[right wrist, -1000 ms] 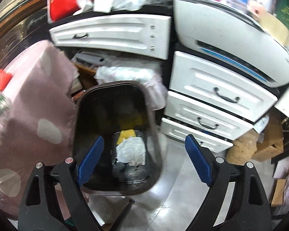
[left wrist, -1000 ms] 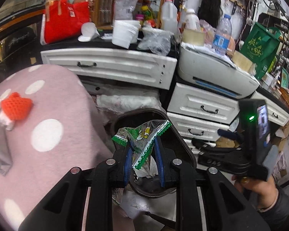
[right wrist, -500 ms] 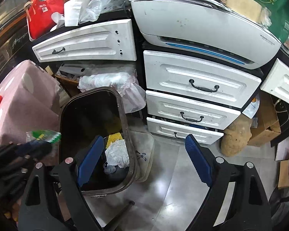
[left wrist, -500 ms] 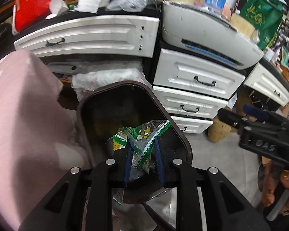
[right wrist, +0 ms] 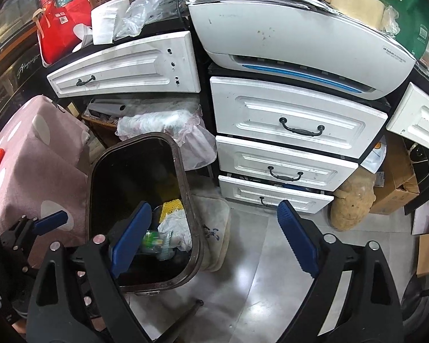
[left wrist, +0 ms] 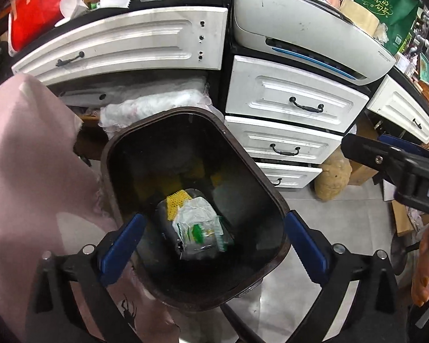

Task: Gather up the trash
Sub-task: 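Move the left tool over the bin and release the green-white wrapper, then swing both tools back toward the table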

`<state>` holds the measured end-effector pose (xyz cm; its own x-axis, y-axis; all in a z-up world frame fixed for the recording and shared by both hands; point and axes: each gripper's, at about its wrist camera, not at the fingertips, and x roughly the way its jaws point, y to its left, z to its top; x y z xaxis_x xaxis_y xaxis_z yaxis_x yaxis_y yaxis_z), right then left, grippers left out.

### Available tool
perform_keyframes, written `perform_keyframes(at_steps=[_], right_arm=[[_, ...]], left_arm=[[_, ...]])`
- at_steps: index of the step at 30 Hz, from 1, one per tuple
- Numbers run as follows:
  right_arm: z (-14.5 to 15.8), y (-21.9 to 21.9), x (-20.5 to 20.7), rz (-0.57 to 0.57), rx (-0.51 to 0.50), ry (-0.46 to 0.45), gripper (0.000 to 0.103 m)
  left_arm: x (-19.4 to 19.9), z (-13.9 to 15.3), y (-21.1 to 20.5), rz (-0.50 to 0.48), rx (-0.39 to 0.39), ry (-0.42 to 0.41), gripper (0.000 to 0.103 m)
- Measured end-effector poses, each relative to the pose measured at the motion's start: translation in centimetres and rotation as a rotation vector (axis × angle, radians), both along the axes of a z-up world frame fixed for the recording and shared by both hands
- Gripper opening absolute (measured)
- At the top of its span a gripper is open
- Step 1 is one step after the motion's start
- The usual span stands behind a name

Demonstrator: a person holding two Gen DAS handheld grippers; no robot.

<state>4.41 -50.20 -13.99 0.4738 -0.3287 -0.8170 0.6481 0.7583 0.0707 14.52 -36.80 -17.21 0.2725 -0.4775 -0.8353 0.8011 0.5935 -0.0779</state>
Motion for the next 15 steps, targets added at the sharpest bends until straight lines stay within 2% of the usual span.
perform_keyframes(at_steps=[7,15], right_arm=[[0.3,0.5,0.5,0.024,-0.017,0.001,0.090],[1.6,1.3,0.8,0.070,-0.032,-0.035,0.090]], left_arm=[[-0.8,0.6,0.6,0.012,0.019,-0.027,0.097],[-2.8,3.5,2.9,-0.001,-0.048,-0.055,0.097]])
